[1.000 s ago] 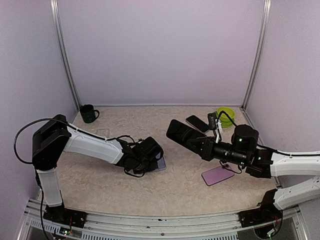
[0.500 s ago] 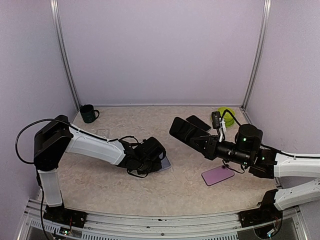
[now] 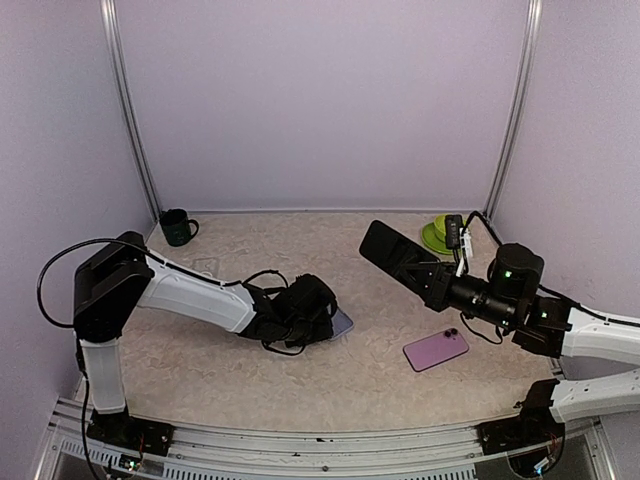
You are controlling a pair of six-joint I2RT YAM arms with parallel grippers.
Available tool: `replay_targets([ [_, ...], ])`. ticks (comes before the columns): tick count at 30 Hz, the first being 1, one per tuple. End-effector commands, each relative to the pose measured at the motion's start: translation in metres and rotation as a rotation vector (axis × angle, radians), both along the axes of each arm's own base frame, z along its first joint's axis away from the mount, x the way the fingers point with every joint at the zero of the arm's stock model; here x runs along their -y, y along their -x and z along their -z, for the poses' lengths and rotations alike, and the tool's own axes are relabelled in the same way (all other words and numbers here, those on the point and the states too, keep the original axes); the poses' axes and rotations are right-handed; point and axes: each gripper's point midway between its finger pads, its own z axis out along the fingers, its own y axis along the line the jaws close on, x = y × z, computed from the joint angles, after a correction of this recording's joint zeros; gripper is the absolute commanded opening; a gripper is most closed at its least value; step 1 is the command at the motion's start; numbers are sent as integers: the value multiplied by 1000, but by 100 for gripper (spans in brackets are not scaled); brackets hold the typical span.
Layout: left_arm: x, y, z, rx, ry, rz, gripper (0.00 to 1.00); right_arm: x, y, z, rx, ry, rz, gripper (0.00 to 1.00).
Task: Put the phone into the phone case
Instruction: Place the phone case at the center of the board, then adjust the phone case at the center of the board.
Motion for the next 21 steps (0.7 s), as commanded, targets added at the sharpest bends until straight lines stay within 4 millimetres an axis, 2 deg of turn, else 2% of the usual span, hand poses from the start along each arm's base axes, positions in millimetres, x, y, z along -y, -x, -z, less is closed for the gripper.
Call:
replay_targets([
  [1, -16, -30, -41, 137, -22, -32, 37, 4, -4, -15, 38, -32, 23, 0],
  [6, -45, -61, -60, 220, -88, -27, 39, -1, -5, -12, 28, -32, 5, 0],
  [11, -64, -90, -76, 318, -150, 15, 39, -6, -5, -6, 11, -29, -13, 0],
  [15, -63, -107, -78, 367, -219, 111, 39, -8, -4, -3, 3, -29, -21, 0],
  [21, -44, -123, -73, 417, -290, 303, 37, -5, -3, -4, 0, -36, -17, 0],
])
